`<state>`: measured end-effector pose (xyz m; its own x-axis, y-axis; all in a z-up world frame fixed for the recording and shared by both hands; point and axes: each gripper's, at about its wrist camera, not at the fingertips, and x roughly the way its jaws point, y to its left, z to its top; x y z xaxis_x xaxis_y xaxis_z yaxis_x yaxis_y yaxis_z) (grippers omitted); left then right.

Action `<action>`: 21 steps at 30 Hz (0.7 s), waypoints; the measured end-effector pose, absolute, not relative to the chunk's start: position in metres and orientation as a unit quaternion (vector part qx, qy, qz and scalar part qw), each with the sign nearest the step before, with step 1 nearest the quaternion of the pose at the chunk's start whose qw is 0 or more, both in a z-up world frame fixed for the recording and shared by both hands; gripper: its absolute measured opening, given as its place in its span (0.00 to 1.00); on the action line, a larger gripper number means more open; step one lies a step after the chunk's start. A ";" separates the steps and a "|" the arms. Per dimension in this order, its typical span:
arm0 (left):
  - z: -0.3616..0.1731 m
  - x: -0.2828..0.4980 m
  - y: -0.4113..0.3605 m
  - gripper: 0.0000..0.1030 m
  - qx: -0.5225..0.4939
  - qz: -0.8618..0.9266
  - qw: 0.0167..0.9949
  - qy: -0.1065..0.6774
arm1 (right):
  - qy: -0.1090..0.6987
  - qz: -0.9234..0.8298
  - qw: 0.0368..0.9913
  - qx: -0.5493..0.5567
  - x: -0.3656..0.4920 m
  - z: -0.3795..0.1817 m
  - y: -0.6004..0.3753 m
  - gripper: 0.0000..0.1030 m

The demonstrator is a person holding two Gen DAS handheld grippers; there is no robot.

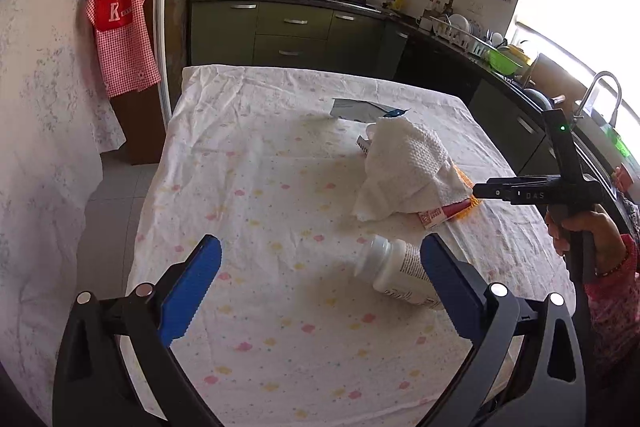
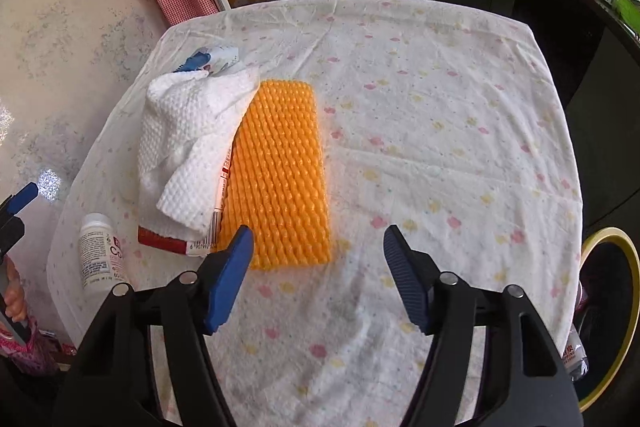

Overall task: Collect trash
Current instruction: 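Grasp the orange mesh sponge with the right tool, then carry the orange sponge over the bin and open the right tool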

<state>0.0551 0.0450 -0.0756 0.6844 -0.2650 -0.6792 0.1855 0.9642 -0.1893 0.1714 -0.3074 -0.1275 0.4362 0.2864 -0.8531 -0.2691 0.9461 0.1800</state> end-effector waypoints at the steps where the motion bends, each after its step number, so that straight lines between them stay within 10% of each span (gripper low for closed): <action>1: -0.076 0.055 0.045 0.95 -0.053 -0.125 0.916 0.377 | 0.508 0.162 0.846 0.008 0.174 -0.130 -0.306 0.61; 14: -0.080 0.060 0.038 0.95 -0.059 -0.144 0.911 0.381 | 0.513 0.191 0.837 0.006 0.179 -0.134 -0.297 0.13; 21: -0.077 0.059 0.033 0.95 -0.057 -0.149 0.912 0.378 | 0.480 0.181 0.859 0.006 0.160 -0.117 -0.306 0.11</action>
